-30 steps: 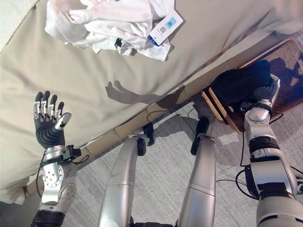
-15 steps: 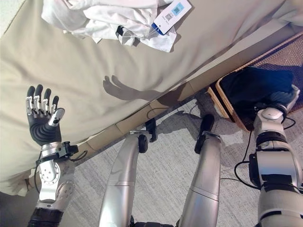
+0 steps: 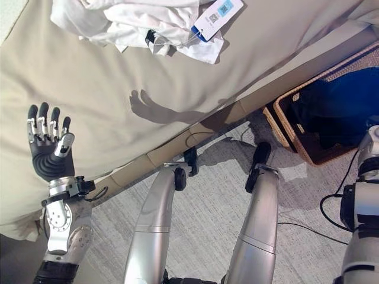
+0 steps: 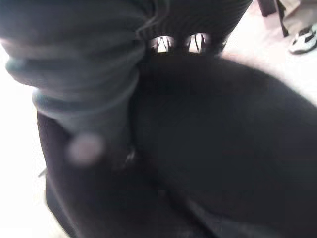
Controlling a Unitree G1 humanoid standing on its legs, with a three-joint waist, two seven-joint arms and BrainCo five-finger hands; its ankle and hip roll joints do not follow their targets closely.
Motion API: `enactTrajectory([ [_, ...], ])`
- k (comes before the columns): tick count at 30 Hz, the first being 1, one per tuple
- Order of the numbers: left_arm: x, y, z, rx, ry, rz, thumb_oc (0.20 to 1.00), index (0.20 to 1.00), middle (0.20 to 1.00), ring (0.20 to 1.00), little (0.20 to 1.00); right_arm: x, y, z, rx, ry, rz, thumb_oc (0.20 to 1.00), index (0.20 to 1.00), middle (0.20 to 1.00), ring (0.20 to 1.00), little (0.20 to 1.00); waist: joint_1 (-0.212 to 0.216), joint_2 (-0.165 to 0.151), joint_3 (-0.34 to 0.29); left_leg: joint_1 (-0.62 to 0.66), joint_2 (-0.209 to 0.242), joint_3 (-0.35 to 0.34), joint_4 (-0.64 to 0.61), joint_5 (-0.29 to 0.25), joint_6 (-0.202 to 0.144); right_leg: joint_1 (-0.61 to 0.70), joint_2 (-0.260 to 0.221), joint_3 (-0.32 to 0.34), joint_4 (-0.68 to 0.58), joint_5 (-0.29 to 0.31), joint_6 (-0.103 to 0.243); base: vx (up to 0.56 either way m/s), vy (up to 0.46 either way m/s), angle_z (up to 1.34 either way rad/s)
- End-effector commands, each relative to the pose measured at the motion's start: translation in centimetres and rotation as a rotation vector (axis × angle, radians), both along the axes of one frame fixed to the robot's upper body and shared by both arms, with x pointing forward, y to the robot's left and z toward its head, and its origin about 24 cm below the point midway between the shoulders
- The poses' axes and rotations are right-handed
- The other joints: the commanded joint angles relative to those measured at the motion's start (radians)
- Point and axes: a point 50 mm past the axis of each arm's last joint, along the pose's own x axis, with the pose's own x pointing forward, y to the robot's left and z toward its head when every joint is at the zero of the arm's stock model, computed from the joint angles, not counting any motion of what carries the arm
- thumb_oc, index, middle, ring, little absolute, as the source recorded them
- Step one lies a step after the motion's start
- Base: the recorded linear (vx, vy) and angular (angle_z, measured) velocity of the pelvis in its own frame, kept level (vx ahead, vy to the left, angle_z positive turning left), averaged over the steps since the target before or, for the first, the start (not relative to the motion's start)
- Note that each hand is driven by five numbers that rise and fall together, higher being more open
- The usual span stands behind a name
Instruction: Pick up clothes into the bucket
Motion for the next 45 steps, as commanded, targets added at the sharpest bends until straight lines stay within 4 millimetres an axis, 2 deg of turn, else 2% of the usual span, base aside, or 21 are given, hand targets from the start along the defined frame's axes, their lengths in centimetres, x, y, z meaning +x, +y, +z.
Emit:
enactTrajectory([
  [1, -1.4, 1.2, 0.0, -0.007, -0.046, 0.06, 1.0, 1.0, 1.0, 1.0, 1.0, 1.2, 1.9, -2.3, -0.092, 0.053, 0.104, 1.0, 1.0, 1.0, 1.0, 1.0, -0.041, 0.007, -0.128, -0.032, 0.0, -0.02, -0.072, 0.035, -0.017, 0.013, 0.007, -0.014, -0.105, 0.079, 0.035, 0.0, 0.0, 0.0],
  [2, -1.3, 1.2, 0.0, -0.004, -0.047, 0.062, 1.0, 1.0, 1.0, 1.0, 1.0, 1.8, 2.8, -2.2, -0.124, 0.057, 0.152, 1.0, 1.0, 1.0, 1.0, 1.0, -0.042, 0.003, -0.131, -0.024, 0.002, -0.022, -0.087, 0.04, -0.017, 0.021, 0.007, -0.018, -0.118, 0.083, 0.037, -0.03, -0.009, -0.1],
  [4, -1.0, 1.3, 0.0, 0.019, -0.043, 0.06, 1.0, 1.0, 1.0, 1.0, 1.0, 2.9, 4.4, -2.1, -0.319, 0.217, 0.25, 1.0, 1.0, 1.0, 1.0, 1.0, -0.045, -0.01, -0.136, 0.012, 0.01, -0.026, -0.148, 0.062, -0.021, 0.062, 0.004, -0.033, -0.174, 0.104, 0.045, -0.04, -0.011, -0.09],
  [8, -0.2, 1.2, -0.8, 0.045, 0.008, 0.073, 1.0, 1.0, 1.0, 1.0, 1.0, 3.4, 4.9, -3.0, -0.344, 0.3, 0.256, 1.0, 1.0, 1.0, 1.0, 1.0, -0.045, -0.029, -0.143, 0.091, 0.019, -0.029, -0.25, 0.091, -0.029, 0.149, -0.005, -0.059, -0.277, 0.14, 0.061, -0.03, -0.01, -0.02],
  [11, 0.4, 1.0, -0.7, 0.071, 0.019, 0.083, 1.0, 1.0, 1.0, 1.0, 1.0, 3.9, 5.8, -3.9, -0.323, 0.311, 0.283, 1.0, 1.0, 1.0, 1.0, 1.0, -0.046, -0.037, -0.141, 0.14, 0.017, -0.035, -0.305, 0.11, -0.031, 0.202, -0.005, -0.077, -0.327, 0.156, 0.067, -0.03, -0.005, 0.01],
  [12, 0.8, 0.9, -0.2, 0.11, 0.013, 0.099, 1.0, 1.0, 1.0, 1.0, 1.0, 4.6, 7.3, -4.7, -0.324, 0.298, 0.339, 1.0, 1.0, 1.0, 1.0, 1.0, -0.056, -0.048, -0.138, 0.172, 0.018, -0.035, -0.355, 0.156, -0.029, 0.236, -0.011, -0.09, -0.384, 0.206, 0.066, 0.0, 0.0, 0.0],
  [13, 0.8, 0.9, -0.2, 0.111, 0.015, 0.1, 1.0, 1.0, 1.0, 1.0, 1.0, 4.5, 7.3, -4.8, -0.323, 0.3, 0.339, 1.0, 1.0, 1.0, 1.0, 1.0, -0.054, -0.047, -0.142, 0.188, 0.02, -0.042, -0.355, 0.128, -0.037, 0.25, -0.008, -0.089, -0.376, 0.177, 0.074, 0.0, 0.0, 0.0],
  [14, 0.9, 1.0, -0.2, 0.121, 0.018, 0.104, 1.0, 1.0, 1.0, 1.0, 1.0, 4.6, 7.6, -5.4, -0.313, 0.309, 0.35, 1.0, 1.0, 1.0, 1.0, 1.0, -0.057, -0.052, -0.141, 0.211, 0.018, -0.046, -0.376, 0.134, -0.039, 0.275, -0.011, -0.098, -0.401, 0.185, 0.077, 0.0, 0.0, 0.0],
  [15, 1.3, 0.8, 0.1, 0.141, 0.017, 0.115, 1.0, 1.0, 1.0, 1.0, 1.0, 4.6, 8.3, -6.9, -0.251, 0.298, 0.358, 1.0, 1.0, 1.0, 1.0, 1.0, -0.063, -0.062, -0.142, 0.249, 0.019, -0.045, -0.429, 0.178, -0.038, 0.325, -0.017, -0.116, -0.466, 0.231, 0.077, -0.06, -0.011, 0.03],
  [18, 1.9, 0.8, 0.3, 0.17, 0.019, 0.133, 1.0, 1.0, 1.0, 1.0, 1.0, 4.7, 9.4, -8.3, -0.208, 0.271, 0.39, 1.0, 1.0, 1.0, 1.0, 1.0, -0.067, -0.07, -0.142, 0.311, 0.019, -0.054, -0.477, 0.191, -0.043, 0.392, -0.019, -0.137, -0.515, 0.247, 0.084, 0.02, -0.023, 0.06],
  [19, 2.3, 0.8, 1.0, 0.209, 0.008, 0.164, 1.0, 1.0, 1.0, 1.0, 1.0, 4.5, 10.8, -9.7, -0.17, 0.221, 0.427, 1.0, 1.0, 1.0, 1.0, 1.0, -0.076, -0.078, -0.142, 0.37, 0.019, -0.059, -0.514, 0.198, -0.048, 0.458, -0.02, -0.151, -0.559, 0.26, 0.09, 0.06, -0.02, 0.02],
  [20, 2.3, 0.8, 1.0, 0.211, 0.009, 0.164, 1.0, 1.0, 1.0, 1.0, 1.0, 4.4, 10.8, -9.7, -0.168, 0.222, 0.426, 1.0, 1.0, 1.0, 1.0, 1.0, -0.075, -0.079, -0.139, 0.376, 0.019, -0.06, -0.517, 0.2, -0.048, 0.464, -0.021, -0.153, -0.563, 0.261, 0.09, 0.07, -0.014, 0.04],
  [22, 2.5, 0.7, 2.2, 0.272, -0.032, 0.193, 1.0, 1.0, 1.0, 1.0, 1.0, 3.6, 12.2, -11.8, -0.113, 0.179, 0.461, 1.0, 1.0, 1.0, 1.0, 1.0, -0.084, -0.087, -0.142, 0.451, 0.016, -0.069, -0.562, 0.208, -0.051, 0.557, -0.024, -0.176, -0.618, 0.274, 0.096, 0.07, -0.004, 0.06],
  [24, 2.7, 0.9, 2.0, 0.292, -0.012, 0.212, 1.0, 1.0, 1.0, 1.0, 1.0, 3.2, 12.7, -12.6, -0.095, 0.168, 0.473, 1.0, 1.0, 1.0, 1.0, 1.0, -0.089, -0.092, -0.142, 0.486, 0.017, -0.071, -0.584, 0.213, -0.052, 0.593, -0.026, -0.18, -0.643, 0.282, 0.098, 0.07, 0.005, 0.03],
  [29, 2.4, 1.5, 3.0, 0.323, -0.053, 0.254, 1.0, 1.0, 1.0, 1.0, 1.0, 1.8, 12.4, -15.0, -0.017, 0.183, 0.424, 1.0, 1.0, 1.0, 1.0, 1.0, -0.089, -0.103, -0.144, 0.561, 0.011, -0.072, -0.622, 0.219, -0.053, 0.68, -0.029, -0.198, -0.693, 0.29, 0.1, 0.06, 0.009, 0.01],
  [34, 2.1, 2.2, 2.5, 0.316, -0.03, 0.286, 1.0, 1.0, 1.0, 1.0, 1.0, 0.2, 8.6, -16.1, 0.07, 0.25, 0.232, 1.0, 1.0, 1.0, 1.0, 1.0, -0.084, -0.095, -0.148, 0.564, 0.007, -0.071, -0.609, 0.211, -0.051, 0.687, -0.032, -0.193, -0.692, 0.286, 0.097, 0.01, 0.006, -0.02],
  [35, 2.1, 2.2, 2.5, 0.315, -0.03, 0.286, 1.0, 1.0, 1.0, 1.0, 1.0, 0.2, 8.6, -16.1, 0.07, 0.25, 0.232, 1.0, 1.0, 1.0, 1.0, 1.0, -0.084, -0.095, -0.148, 0.564, 0.007, -0.071, -0.608, 0.211, -0.051, 0.687, -0.032, -0.193, -0.692, 0.287, 0.097, 0.0, 0.0, 0.0],
  [36, 1.9, 2.4, 2.2, 0.321, -0.012, 0.282, 1.0, 1.0, 1.0, 1.0, 1.0, -0.5, 6.9, -16.2, 0.065, 0.323, 0.171, 1.0, 1.0, 1.0, 1.0, 1.0, -0.08, -0.09, -0.151, 0.562, 0.006, -0.069, -0.607, 0.21, -0.049, 0.687, -0.032, -0.192, -0.695, 0.287, 0.096, 0.0, 0.0, 0.0],
  [38, 1.7, 2.6, 1.9, 0.316, 0.0, 0.282, 1.0, 1.0, 1.0, 1.0, 1.0, -0.6, 6.0, -15.5, 0.065, 0.312, 0.145, 1.0, 1.0, 1.0, 1.0, 1.0, -0.081, -0.087, -0.153, 0.564, 0.008, -0.067, -0.611, 0.212, -0.048, 0.686, -0.033, -0.19, -0.701, 0.289, 0.098, 0.0, 0.0, 0.0],
  [43, 2.0, 2.5, 1.5, 0.354, 0.033, 0.292, 1.0, 1.0, 1.0, 1.0, 1.0, -0.1, 6.5, -14.5, -0.047, 0.331, 0.202, 1.0, 1.0, 1.0, 1.0, 1.0, -0.086, -0.088, -0.152, 0.567, 0.01, -0.062, -0.619, 0.216, -0.049, 0.686, -0.028, -0.187, -0.711, 0.292, 0.099, 0.0, 0.001, -0.01],
  [45, 2.5, 2.4, 1.6, 0.42, 0.052, 0.32, 1.0, 1.0, 1.0, 1.0, 1.0, 0.8, 8.0, -13.8, -0.113, 0.3, 0.278, 1.0, 1.0, 1.0, 1.0, 1.0, -0.091, -0.089, -0.15, 0.561, 0.013, -0.06, -0.611, 0.215, -0.048, 0.68, -0.026, -0.186, -0.708, 0.292, 0.098, 0.0, 0.004, -0.06],
])
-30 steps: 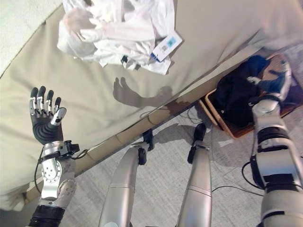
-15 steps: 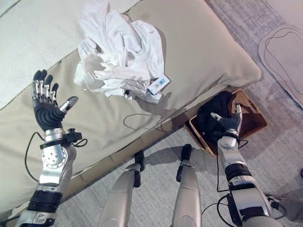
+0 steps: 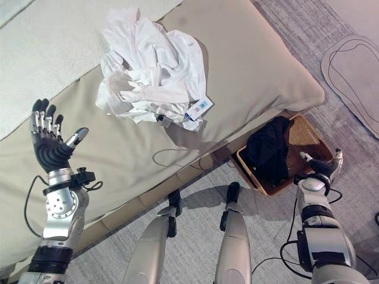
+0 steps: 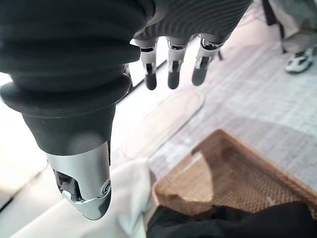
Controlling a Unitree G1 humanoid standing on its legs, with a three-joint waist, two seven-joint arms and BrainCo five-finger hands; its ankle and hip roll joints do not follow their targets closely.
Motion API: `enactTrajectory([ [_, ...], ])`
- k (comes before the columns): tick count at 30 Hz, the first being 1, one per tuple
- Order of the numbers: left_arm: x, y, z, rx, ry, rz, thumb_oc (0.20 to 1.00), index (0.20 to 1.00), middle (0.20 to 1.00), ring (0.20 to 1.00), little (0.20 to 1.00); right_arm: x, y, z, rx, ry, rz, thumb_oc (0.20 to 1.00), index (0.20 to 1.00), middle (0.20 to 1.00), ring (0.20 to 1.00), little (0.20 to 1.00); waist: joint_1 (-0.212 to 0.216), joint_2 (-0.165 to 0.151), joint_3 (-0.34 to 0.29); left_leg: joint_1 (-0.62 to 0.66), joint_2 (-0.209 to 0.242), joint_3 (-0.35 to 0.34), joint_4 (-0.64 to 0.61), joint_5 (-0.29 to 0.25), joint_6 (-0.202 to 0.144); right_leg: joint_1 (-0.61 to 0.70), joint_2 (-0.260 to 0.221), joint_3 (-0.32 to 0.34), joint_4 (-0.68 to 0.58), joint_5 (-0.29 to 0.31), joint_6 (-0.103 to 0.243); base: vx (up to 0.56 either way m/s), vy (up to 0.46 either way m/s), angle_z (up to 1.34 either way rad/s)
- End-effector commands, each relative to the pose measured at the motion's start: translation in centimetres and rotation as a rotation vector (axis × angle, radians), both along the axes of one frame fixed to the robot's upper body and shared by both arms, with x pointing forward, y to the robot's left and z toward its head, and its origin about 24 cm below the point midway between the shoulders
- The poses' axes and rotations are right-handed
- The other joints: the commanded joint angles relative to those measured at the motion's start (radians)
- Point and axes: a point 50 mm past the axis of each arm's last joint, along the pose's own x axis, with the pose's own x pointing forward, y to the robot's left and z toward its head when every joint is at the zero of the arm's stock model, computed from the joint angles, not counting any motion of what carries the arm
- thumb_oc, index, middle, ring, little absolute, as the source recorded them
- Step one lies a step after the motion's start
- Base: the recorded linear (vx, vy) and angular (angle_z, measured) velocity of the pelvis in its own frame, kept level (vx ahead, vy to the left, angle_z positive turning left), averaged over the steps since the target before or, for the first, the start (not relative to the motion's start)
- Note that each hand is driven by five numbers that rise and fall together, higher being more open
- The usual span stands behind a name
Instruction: Pick up clothes into the bucket
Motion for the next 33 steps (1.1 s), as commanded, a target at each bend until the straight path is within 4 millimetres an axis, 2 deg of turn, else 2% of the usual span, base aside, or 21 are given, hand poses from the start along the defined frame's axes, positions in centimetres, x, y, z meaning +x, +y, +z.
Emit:
enactTrajectory([
  [1, 0.3, 0.4, 1.8, 0.173, -0.049, 0.082, 1.0, 1.0, 1.0, 1.0, 1.0, 1.3, 1.7, 2.5, -0.146, -0.087, 0.125, 1.0, 1.0, 1.0, 1.0, 1.0, -0.007, 0.0, -0.012, -0.051, 0.017, -0.034, 0.027, 0.019, -0.041, 0.008, -0.051, 0.004, -0.054, 0.091, 0.071, -0.01, 0.008, -0.06],
  [3, 1.6, 0.7, 1.8, 0.249, -0.005, 0.148, 1.0, 1.0, 1.0, 1.0, 1.0, 2.2, 5.1, 3.2, -0.18, -0.168, 0.3, 1.0, 1.0, 1.0, 1.0, 1.0, -0.021, -0.007, -0.004, -0.062, 0.022, -0.033, 0.038, 0.018, -0.041, -0.004, -0.049, 0.009, -0.05, 0.091, 0.072, -0.02, 0.003, -0.04],
  [5, 3.5, 0.5, 1.8, 0.328, 0.04, 0.188, 1.0, 1.0, 1.0, 1.0, 1.0, 2.3, 7.9, 3.6, -0.171, -0.249, 0.445, 1.0, 1.0, 1.0, 1.0, 1.0, -0.036, -0.017, 0.006, -0.08, 0.024, -0.034, 0.057, 0.014, -0.04, -0.02, -0.047, 0.016, -0.04, 0.089, 0.071, -0.04, 0.006, -0.05],
  [7, 4.8, 0.5, 1.8, 0.397, 0.075, 0.214, 1.0, 1.0, 1.0, 1.0, 1.0, 1.9, 9.4, 3.4, -0.135, -0.294, 0.531, 1.0, 1.0, 1.0, 1.0, 1.0, -0.045, -0.025, 0.017, -0.112, 0.025, -0.034, 0.09, 0.009, -0.039, -0.048, -0.045, 0.023, -0.016, 0.083, 0.069, -0.04, 0.017, -0.02],
  [11, 6.5, 0.5, 3.1, 0.474, 0.092, 0.244, 1.0, 1.0, 1.0, 1.0, 1.0, 1.4, 12.8, 3.1, -0.085, -0.352, 0.689, 1.0, 1.0, 1.0, 1.0, 1.0, -0.064, -0.037, 0.047, -0.182, 0.03, -0.032, 0.157, -0.005, -0.039, -0.11, -0.038, 0.039, 0.035, 0.069, 0.063, -0.06, 0.023, -0.03],
  [15, 7.7, 0.7, 5.1, 0.58, 0.077, 0.322, 1.0, 1.0, 1.0, 1.0, 1.0, 0.6, 14.7, 2.7, -0.039, -0.384, 0.769, 1.0, 1.0, 1.0, 1.0, 1.0, -0.082, -0.044, 0.072, -0.3, 0.036, -0.034, 0.26, -0.03, -0.037, -0.218, -0.029, 0.057, 0.122, 0.046, 0.056, -0.06, 0.022, -0.05],
  [17, 7.9, 1.0, 6.3, 0.634, 0.055, 0.385, 1.0, 1.0, 1.0, 1.0, 1.0, 0.3, 15.3, 2.9, -0.039, -0.399, 0.802, 1.0, 1.0, 1.0, 1.0, 1.0, -0.09, -0.044, 0.08, -0.354, 0.04, -0.038, 0.31, -0.045, -0.035, -0.275, -0.026, 0.07, 0.169, 0.035, 0.054, -0.04, 0.036, -0.05],
  [19, 8.1, 1.4, 6.5, 0.656, 0.064, 0.421, 1.0, 1.0, 1.0, 1.0, 1.0, 0.1, 15.5, 2.9, -0.039, -0.404, 0.812, 1.0, 1.0, 1.0, 1.0, 1.0, -0.092, -0.044, 0.077, -0.387, 0.042, -0.04, 0.337, -0.052, -0.035, -0.308, -0.025, 0.078, 0.193, 0.029, 0.052, 0.01, 0.039, -0.09],
  [20, 8.7, 3.0, 8.0, 0.778, 0.106, 0.57, 1.0, 1.0, 1.0, 1.0, 1.0, -0.3, 15.5, 3.3, -0.054, -0.422, 0.825, 1.0, 1.0, 1.0, 1.0, 1.0, -0.103, -0.042, 0.08, -0.464, 0.052, -0.046, 0.43, -0.114, -0.037, -0.385, -0.015, 0.096, 0.274, -0.015, 0.056, 0.05, 0.035, -0.1],
  [21, 8.8, 2.9, 8.1, 0.78, 0.103, 0.569, 1.0, 1.0, 1.0, 1.0, 1.0, -0.3, 15.5, 3.3, -0.053, -0.424, 0.822, 1.0, 1.0, 1.0, 1.0, 1.0, -0.099, -0.042, 0.075, -0.476, 0.053, -0.046, 0.439, -0.117, -0.037, -0.396, -0.014, 0.098, 0.281, -0.018, 0.057, 0.04, 0.049, -0.11],
  [26, 9.2, 6.3, 11.0, 0.949, 0.171, 0.787, 1.0, 1.0, 1.0, 1.0, 1.0, -0.9, 15.7, 4.1, -0.058, -0.474, 0.852, 1.0, 1.0, 1.0, 1.0, 1.0, -0.121, -0.044, 0.068, -0.59, 0.056, -0.042, 0.529, -0.141, -0.027, -0.512, 0.007, 0.12, 0.35, -0.022, 0.058, 0.0, 0.049, -0.09],
  [33, 8.6, 7.9, 13.8, 1.067, 0.159, 0.951, 1.0, 1.0, 1.0, 1.0, 1.0, -1.8, 15.3, 3.3, -0.051, -0.459, 0.854, 1.0, 1.0, 1.0, 1.0, 1.0, -0.13, -0.048, 0.053, -0.671, 0.057, -0.037, 0.599, -0.169, -0.013, -0.601, 0.016, 0.133, 0.399, -0.03, 0.063, 0.02, 0.034, -0.12],
])
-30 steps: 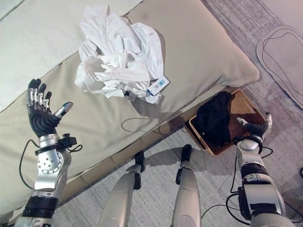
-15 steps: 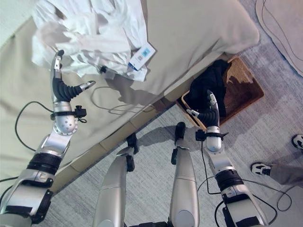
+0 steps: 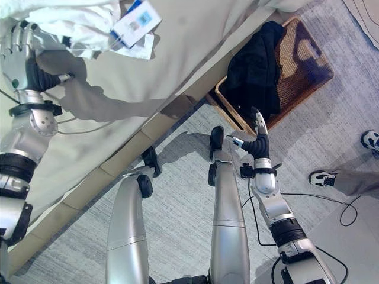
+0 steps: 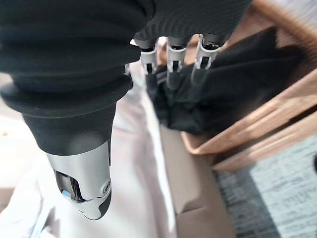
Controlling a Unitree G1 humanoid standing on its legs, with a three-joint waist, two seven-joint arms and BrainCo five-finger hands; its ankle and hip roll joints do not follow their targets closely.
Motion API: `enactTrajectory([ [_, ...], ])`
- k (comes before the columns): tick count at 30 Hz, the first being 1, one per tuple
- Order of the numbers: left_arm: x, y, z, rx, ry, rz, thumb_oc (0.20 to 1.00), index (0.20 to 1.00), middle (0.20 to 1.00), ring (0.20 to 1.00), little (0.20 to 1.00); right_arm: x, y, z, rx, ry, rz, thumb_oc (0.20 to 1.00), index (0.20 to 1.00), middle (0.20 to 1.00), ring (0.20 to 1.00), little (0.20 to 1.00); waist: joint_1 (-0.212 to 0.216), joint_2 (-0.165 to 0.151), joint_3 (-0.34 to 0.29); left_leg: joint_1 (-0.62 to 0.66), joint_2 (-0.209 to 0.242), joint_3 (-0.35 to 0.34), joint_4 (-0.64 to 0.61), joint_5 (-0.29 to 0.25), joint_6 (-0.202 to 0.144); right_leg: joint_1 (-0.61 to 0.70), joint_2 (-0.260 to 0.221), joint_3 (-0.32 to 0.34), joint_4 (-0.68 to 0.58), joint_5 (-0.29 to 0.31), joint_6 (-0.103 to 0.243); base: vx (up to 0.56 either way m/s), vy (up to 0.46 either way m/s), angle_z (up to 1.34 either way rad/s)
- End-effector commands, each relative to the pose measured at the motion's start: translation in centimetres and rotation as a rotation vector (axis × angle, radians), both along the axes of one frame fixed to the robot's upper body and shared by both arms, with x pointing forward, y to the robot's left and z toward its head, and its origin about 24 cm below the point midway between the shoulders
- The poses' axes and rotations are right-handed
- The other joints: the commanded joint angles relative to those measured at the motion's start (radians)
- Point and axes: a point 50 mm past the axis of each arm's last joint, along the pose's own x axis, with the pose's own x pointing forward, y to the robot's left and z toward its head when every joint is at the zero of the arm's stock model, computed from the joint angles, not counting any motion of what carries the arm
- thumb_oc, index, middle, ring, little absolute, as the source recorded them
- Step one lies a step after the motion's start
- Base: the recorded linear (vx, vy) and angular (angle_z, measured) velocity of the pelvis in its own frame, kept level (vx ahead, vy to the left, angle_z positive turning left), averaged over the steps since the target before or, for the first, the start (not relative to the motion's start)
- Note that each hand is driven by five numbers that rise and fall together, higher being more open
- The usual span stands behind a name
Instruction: Pick up clothes into the bucket
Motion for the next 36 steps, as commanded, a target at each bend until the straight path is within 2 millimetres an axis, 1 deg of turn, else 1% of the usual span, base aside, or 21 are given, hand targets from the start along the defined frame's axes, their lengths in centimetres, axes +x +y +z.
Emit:
enactTrajectory([
  [1, -1.2, 1.8, 1.7, 0.1, -0.072, 0.125, 1.0, 1.0, 1.0, 1.0, 1.0, -1.9, 0.0, 0.0, 0.017, -0.058, 0.044, 1.0, 1.0, 1.0, 1.0, 1.0, 0.009, -0.012, -0.094, -0.056, -0.017, -0.046, 0.013, 0.009, -0.015, -0.015, -0.029, 0.016, -0.024, 0.05, 0.085, 0.0, 0.0, 0.0],
  [4, -1.5, 2.0, 2.8, 0.152, -0.107, 0.16, 1.0, 1.0, 1.0, 1.0, 1.0, -2.0, -0.1, -0.1, 0.024, -0.058, 0.048, 1.0, 1.0, 1.0, 1.0, 1.0, 0.006, -0.014, -0.102, -0.064, -0.019, -0.043, 0.012, 0.008, -0.015, -0.024, -0.026, 0.018, -0.028, 0.051, 0.086, 0.0, 0.0, 0.0],
  [8, -1.9, 1.9, 4.0, 0.196, -0.165, 0.164, 1.0, 1.0, 1.0, 1.0, 1.0, -2.1, -0.1, -0.3, 0.03, -0.054, 0.055, 1.0, 1.0, 1.0, 1.0, 1.0, 0.006, -0.015, -0.114, -0.076, -0.019, -0.046, 0.014, 0.006, -0.013, -0.037, -0.026, 0.019, -0.029, 0.052, 0.086, 0.0, 0.0, 0.0],
  [11, -2.2, 1.7, 4.6, 0.207, -0.211, 0.151, 1.0, 1.0, 1.0, 1.0, 1.0, -2.0, 0.1, -0.2, 0.041, -0.061, 0.064, 1.0, 1.0, 1.0, 1.0, 1.0, 0.007, -0.015, -0.121, -0.081, -0.02, -0.044, 0.011, 0.006, -0.012, -0.043, -0.027, 0.018, -0.031, 0.051, 0.087, 0.0, 0.0, 0.0],
  [13, -2.2, 1.7, 4.6, 0.206, -0.21, 0.146, 1.0, 1.0, 1.0, 1.0, 1.0, -2.0, 0.1, -0.2, 0.041, -0.059, 0.065, 1.0, 1.0, 1.0, 1.0, 1.0, 0.007, -0.015, -0.123, -0.083, -0.021, -0.044, 0.01, 0.007, -0.012, -0.043, -0.028, 0.017, -0.031, 0.052, 0.087, 0.0, 0.0, 0.0],
  [15, -2.0, 1.5, 4.8, 0.191, -0.201, 0.133, 1.0, 1.0, 1.0, 1.0, 1.0, -1.9, 0.1, -0.1, 0.047, -0.059, 0.069, 1.0, 1.0, 1.0, 1.0, 1.0, 0.006, -0.014, -0.124, -0.087, -0.022, -0.041, 0.009, 0.007, -0.012, -0.046, -0.029, 0.019, -0.034, 0.055, 0.088, 0.0, 0.0, 0.0],
  [19, -1.1, 0.6, 5.2, 0.182, -0.152, 0.082, 1.0, 1.0, 1.0, 1.0, 1.0, -1.8, 0.1, -0.3, 0.063, -0.052, 0.066, 1.0, 1.0, 1.0, 1.0, 1.0, 0.002, -0.011, -0.125, -0.094, -0.026, -0.039, 0.002, 0.011, -0.01, -0.05, -0.034, 0.02, -0.042, 0.063, 0.092, 0.0, 0.0, 0.0],
  [20, -0.7, 0.1, 5.0, 0.174, -0.125, 0.048, 1.0, 1.0, 1.0, 1.0, 1.0, -1.8, 0.3, -0.5, 0.067, -0.044, 0.07, 1.0, 1.0, 1.0, 1.0, 1.0, 0.001, -0.009, -0.125, -0.096, -0.029, -0.036, 0.0, 0.013, -0.008, -0.056, -0.035, 0.024, -0.041, 0.065, 0.093, 0.0, 0.0, 0.0],
  [22, -0.5, 0.0, 4.8, 0.181, -0.1, 0.049, 1.0, 1.0, 1.0, 1.0, 1.0, -1.8, 0.3, -0.5, 0.066, -0.042, 0.069, 1.0, 1.0, 1.0, 1.0, 1.0, 0.0, -0.009, -0.126, -0.097, -0.03, -0.034, -0.001, 0.012, -0.008, -0.058, -0.036, 0.025, -0.043, 0.066, 0.094, 0.0, 0.0, 0.0],
  [23, 0.0, 0.1, 4.1, 0.175, -0.038, 0.052, 1.0, 1.0, 1.0, 1.0, 1.0, -1.7, 0.2, -0.5, 0.068, -0.039, 0.065, 1.0, 1.0, 1.0, 1.0, 1.0, -0.001, -0.008, -0.128, -0.098, -0.032, -0.033, -0.001, 0.012, -0.007, -0.059, -0.036, 0.026, -0.044, 0.068, 0.095, 0.0, 0.0, 0.0],
  [24, 0.3, -0.1, 3.8, 0.174, 0.01, 0.045, 0.774, 0.774, 0.774, 0.774, 0.774, -1.7, 0.1, -0.7, 0.065, -0.029, 0.061, 1.0, 1.0, 1.0, 1.0, 1.0, -0.003, -0.006, -0.129, -0.1, -0.032, -0.031, 0.001, 0.012, -0.006, -0.06, -0.036, 0.026, -0.044, 0.069, 0.095, 0.0, 0.032, 0.03],
  [25, 0.7, -1.0, 4.1, 0.191, 0.033, 0.006, 0.2, 0.2, 0.2, 0.2, 0.2, -1.7, 0.1, -1.0, 0.066, -0.012, 0.056, 1.0, 1.0, 1.0, 1.0, 1.0, -0.005, -0.003, -0.132, -0.099, -0.032, -0.029, -0.001, 0.012, -0.006, -0.062, -0.037, 0.028, -0.045, 0.071, 0.097, 0.0, 0.02, 0.03],
  [30, 1.1, -1.5, 3.5, 0.199, 0.082, -0.034, 0.2, 0.2, 0.2, 0.2, 0.2, -1.5, 0.2, -1.2, 0.074, -0.001, 0.066, 1.0, 1.0, 1.0, 1.0, 1.0, -0.006, -0.003, -0.14, -0.083, -0.03, -0.021, -0.016, 0.015, -0.007, -0.051, -0.041, 0.03, -0.066, 0.078, 0.097, 0.0, 0.008, 0.02],
  [31, 1.2, -1.6, 3.0, 0.188, 0.098, -0.045, 0.2, 0.2, 0.2, 0.2, 0.2, -1.5, 0.2, -1.3, 0.074, 0.003, 0.063, 1.0, 1.0, 1.0, 1.0, 1.0, -0.008, -0.003, -0.142, -0.071, -0.03, -0.019, -0.028, 0.018, -0.008, -0.041, -0.045, 0.027, -0.076, 0.08, 0.098, 0.0, 0.0, 0.0],
  [36, 1.3, -1.8, 2.1, 0.168, 0.119, -0.073, 0.2, 0.2, 0.2, 0.2, 0.2, -1.4, 0.1, -1.5, 0.081, 0.012, 0.058, 1.0, 1.0, 1.0, 1.0, 1.0, -0.005, 0.001, -0.149, -0.027, -0.028, -0.018, -0.061, 0.027, -0.012, -0.001, -0.052, 0.023, -0.099, 0.083, 0.101, 0.0, 0.002, -0.02],
])
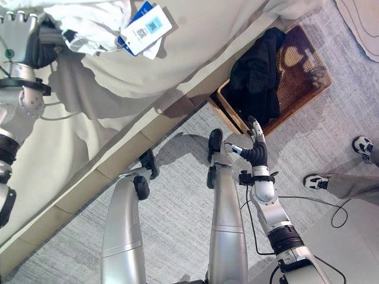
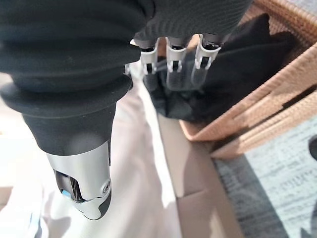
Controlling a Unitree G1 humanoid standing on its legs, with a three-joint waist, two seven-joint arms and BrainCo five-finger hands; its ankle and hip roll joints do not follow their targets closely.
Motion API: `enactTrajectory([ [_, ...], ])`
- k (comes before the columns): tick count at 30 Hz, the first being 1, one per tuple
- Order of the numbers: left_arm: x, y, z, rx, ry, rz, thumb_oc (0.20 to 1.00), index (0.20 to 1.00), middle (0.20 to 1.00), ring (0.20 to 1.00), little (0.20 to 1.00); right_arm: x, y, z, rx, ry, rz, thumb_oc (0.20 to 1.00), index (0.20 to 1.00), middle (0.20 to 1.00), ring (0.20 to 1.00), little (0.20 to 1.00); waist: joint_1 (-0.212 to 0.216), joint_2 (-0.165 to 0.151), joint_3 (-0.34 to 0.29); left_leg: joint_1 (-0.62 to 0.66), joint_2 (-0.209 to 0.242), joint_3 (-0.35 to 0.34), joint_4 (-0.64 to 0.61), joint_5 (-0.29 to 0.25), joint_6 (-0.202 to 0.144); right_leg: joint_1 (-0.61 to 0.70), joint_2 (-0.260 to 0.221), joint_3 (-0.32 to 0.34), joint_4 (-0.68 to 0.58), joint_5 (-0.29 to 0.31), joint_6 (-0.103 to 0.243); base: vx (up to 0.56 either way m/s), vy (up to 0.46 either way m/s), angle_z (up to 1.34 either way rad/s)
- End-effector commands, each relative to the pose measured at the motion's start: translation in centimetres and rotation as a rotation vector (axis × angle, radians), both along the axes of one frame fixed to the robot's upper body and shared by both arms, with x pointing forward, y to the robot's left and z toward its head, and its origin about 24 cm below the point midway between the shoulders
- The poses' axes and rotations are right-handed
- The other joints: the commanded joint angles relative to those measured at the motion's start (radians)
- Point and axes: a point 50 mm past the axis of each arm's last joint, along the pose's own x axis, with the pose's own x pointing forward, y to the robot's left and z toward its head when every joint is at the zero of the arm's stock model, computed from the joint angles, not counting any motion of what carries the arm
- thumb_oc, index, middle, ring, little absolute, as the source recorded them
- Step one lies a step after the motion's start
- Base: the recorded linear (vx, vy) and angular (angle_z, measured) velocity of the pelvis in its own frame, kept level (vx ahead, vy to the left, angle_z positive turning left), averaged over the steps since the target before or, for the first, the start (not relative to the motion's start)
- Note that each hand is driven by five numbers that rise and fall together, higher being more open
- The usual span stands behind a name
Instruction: Pick up clothes into the bucket
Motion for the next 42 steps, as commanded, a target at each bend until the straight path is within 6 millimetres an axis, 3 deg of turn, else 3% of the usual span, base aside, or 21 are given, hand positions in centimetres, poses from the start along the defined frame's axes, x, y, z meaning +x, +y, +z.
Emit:
enactTrajectory([
  [1, 0.4, 0.0, -2.4, -0.11, 0.045, -0.035, 0.2, 0.2, 0.2, 0.2, 0.2, -0.9, -0.5, -0.5, 0.023, -0.004, 0.006, 1.0, 1.0, 1.0, 1.0, 1.0, -0.004, 0.045, -0.062, 0.06, -0.012, -0.042, -0.087, 0.039, -0.022, 0.087, -0.035, -0.004, -0.099, 0.072, 0.085, 0.0, 0.0, 0.0],
  [6, -0.2, -0.6, -4.8, -0.158, 0.065, -0.102, 0.2, 0.2, 0.2, 0.2, 0.2, -0.7, -0.5, -0.9, 0.022, 0.019, -0.004, 1.0, 1.0, 1.0, 1.0, 1.0, 0.014, 0.046, -0.067, 0.151, -0.007, -0.045, -0.139, 0.044, -0.026, 0.175, -0.046, -0.018, -0.134, 0.07, 0.086, 0.0, -0.011, 0.01],
  [7, -0.6, -0.9, -6.4, -0.197, 0.081, -0.136, 0.2, 0.2, 0.2, 0.2, 0.2, -0.8, -0.5, -1.0, 0.019, 0.027, -0.005, 1.0, 1.0, 1.0, 1.0, 1.0, 0.023, 0.046, -0.068, 0.213, -0.007, -0.046, -0.175, 0.049, -0.028, 0.232, -0.054, -0.025, -0.155, 0.07, 0.086, 0.0, -0.04, 0.01],
  [9, -1.0, -1.0, -7.2, -0.215, 0.087, -0.152, 0.2, 0.2, 0.2, 0.2, 0.2, -0.9, -0.7, -1.3, 0.017, 0.037, -0.011, 1.0, 1.0, 1.0, 1.0, 1.0, 0.025, 0.048, -0.064, 0.253, -0.009, -0.048, -0.195, 0.051, -0.028, 0.271, -0.057, -0.033, -0.172, 0.072, 0.086, -0.03, -0.024, 0.04],
  [10, -1.3, -1.2, -7.9, -0.234, 0.094, -0.172, 0.2, 0.2, 0.2, 0.2, 0.2, -1.0, -0.8, -1.4, 0.014, 0.045, -0.016, 1.0, 1.0, 1.0, 1.0, 1.0, 0.028, 0.044, -0.064, 0.269, -0.018, -0.045, -0.22, 0.088, -0.02, 0.292, -0.065, -0.04, -0.198, 0.105, 0.077, -0.05, -0.034, 0.14],
  [11, -1.8, -1.4, -9.8, -0.275, 0.126, -0.196, 0.2, 0.2, 0.2, 0.2, 0.2, -1.0, -1.1, -1.9, 0.008, 0.07, -0.03, 1.0, 1.0, 1.0, 1.0, 1.0, 0.039, 0.043, -0.065, 0.342, -0.025, -0.05, -0.266, 0.095, -0.022, 0.37, -0.071, -0.056, -0.238, 0.109, 0.078, -0.06, -0.028, 0.16],
  [12, -1.9, -1.4, -9.8, -0.276, 0.126, -0.195, 0.2, 0.2, 0.2, 0.2, 0.2, -1.0, -1.1, -1.9, 0.007, 0.071, -0.029, 1.0, 1.0, 1.0, 1.0, 1.0, 0.036, 0.043, -0.063, 0.348, -0.027, -0.05, -0.271, 0.098, -0.021, 0.376, -0.072, -0.058, -0.243, 0.111, 0.078, 0.04, -0.058, 0.18],
  [13, -2.2, -1.9, -11.4, -0.314, 0.152, -0.221, 0.2, 0.2, 0.2, 0.2, 0.2, -1.0, -1.2, -2.2, -0.004, 0.09, -0.033, 1.0, 1.0, 1.0, 1.0, 1.0, 0.047, 0.04, -0.068, 0.427, -0.032, -0.052, -0.326, 0.108, -0.026, 0.461, -0.075, -0.072, -0.293, 0.119, 0.079, 0.02, -0.036, 0.11],
  [19, -3.9, -3.0, -14.6, -0.426, 0.204, -0.309, 0.2, 0.2, 0.2, 0.2, 0.2, -0.9, -1.4, -3.0, -0.022, 0.133, -0.053, 1.0, 1.0, 1.0, 1.0, 1.0, 0.072, 0.038, -0.074, 0.617, -0.039, -0.073, -0.448, 0.136, -0.035, 0.671, -0.077, -0.122, -0.411, 0.135, 0.078, 0.08, -0.065, 0.06],
  [20, -4.4, -4.0, -15.6, -0.467, 0.224, -0.365, 0.2, 0.2, 0.2, 0.2, 0.2, -0.7, -1.5, -3.2, -0.031, 0.144, -0.059, 1.0, 1.0, 1.0, 1.0, 1.0, 0.088, 0.038, -0.087, 0.686, -0.036, -0.078, -0.503, 0.148, -0.039, 0.743, -0.075, -0.137, -0.456, 0.139, 0.079, 0.07, -0.044, 0.13],
  [28, -6.8, -7.2, -16.5, -0.596, 0.257, -0.596, 0.2, 0.2, 0.2, 0.2, 0.2, -0.4, -0.8, -4.0, -0.064, 0.193, -0.026, 1.0, 1.0, 1.0, 1.0, 1.0, 0.12, 0.041, -0.141, 0.883, -0.024, -0.098, -0.667, 0.201, -0.05, 0.953, -0.06, -0.196, -0.585, 0.158, 0.08, 0.11, -0.054, 0.12],
  [34, -8.6, -9.5, -15.3, -0.701, 0.245, -0.824, 0.2, 0.2, 0.2, 0.2, 0.2, -0.1, 0.7, -4.4, -0.082, 0.224, 0.037, 1.0, 1.0, 1.0, 1.0, 1.0, 0.14, 0.041, -0.197, 1.001, -0.011, -0.099, -0.759, 0.225, -0.063, 1.061, -0.041, -0.226, -0.651, 0.167, 0.084, 0.09, -0.037, 0.04],
  [38, -9.9, -12.0, -13.5, -0.784, 0.256, -1.065, 0.2, 0.2, 0.2, 0.2, 0.2, 0.2, 1.6, -4.2, -0.099, 0.224, 0.082, 1.0, 1.0, 1.0, 1.0, 1.0, 0.148, 0.036, -0.235, 1.078, -0.007, -0.098, -0.785, 0.219, -0.063, 1.137, -0.028, -0.24, -0.671, 0.159, 0.082, 0.11, -0.037, 0.02],
  [42, -9.9, -12.4, -13.6, -0.791, 0.27, -1.069, 0.2, 0.2, 0.2, 0.2, 0.2, -0.1, 1.8, -4.1, -0.09, 0.215, 0.09, 1.0, 1.0, 1.0, 1.0, 1.0, 0.149, 0.036, -0.259, 1.125, -0.006, -0.096, -0.802, 0.212, -0.063, 1.179, -0.019, -0.245, -0.684, 0.149, 0.083, 0.1, -0.017, 0.01],
])
